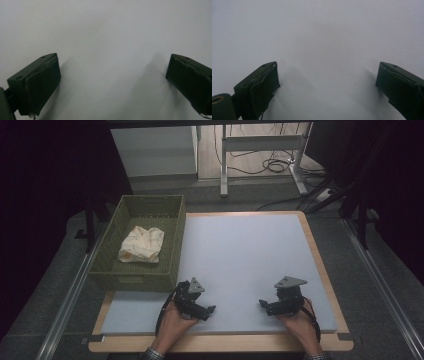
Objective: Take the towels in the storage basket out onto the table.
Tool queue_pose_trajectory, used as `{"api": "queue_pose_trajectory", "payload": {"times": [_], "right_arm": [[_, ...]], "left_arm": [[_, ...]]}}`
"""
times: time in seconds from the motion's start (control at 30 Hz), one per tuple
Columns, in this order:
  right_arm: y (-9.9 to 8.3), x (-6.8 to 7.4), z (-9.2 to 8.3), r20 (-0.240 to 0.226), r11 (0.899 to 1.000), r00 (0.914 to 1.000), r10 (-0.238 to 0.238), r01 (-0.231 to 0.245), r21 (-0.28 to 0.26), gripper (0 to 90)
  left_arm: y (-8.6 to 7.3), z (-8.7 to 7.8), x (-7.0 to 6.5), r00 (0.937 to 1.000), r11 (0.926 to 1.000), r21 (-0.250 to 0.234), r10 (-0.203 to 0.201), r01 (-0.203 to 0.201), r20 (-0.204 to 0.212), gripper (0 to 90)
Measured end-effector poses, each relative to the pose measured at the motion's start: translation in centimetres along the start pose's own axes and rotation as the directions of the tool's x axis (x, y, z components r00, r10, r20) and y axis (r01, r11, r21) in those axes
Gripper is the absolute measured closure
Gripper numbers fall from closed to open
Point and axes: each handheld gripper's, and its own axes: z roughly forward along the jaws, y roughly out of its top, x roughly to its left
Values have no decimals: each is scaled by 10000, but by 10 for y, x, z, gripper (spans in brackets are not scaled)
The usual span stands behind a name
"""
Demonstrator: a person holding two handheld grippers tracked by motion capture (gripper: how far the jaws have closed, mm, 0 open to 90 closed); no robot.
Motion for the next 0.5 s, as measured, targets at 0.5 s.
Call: {"api": "queue_pose_trajectory", "payload": {"times": [0.5], "right_arm": [[0,0,0,-4,10000,10000,15,-16,-17,47]], "left_arm": [[0,0,0,10000,10000,30,-27,27,23,0]]}}
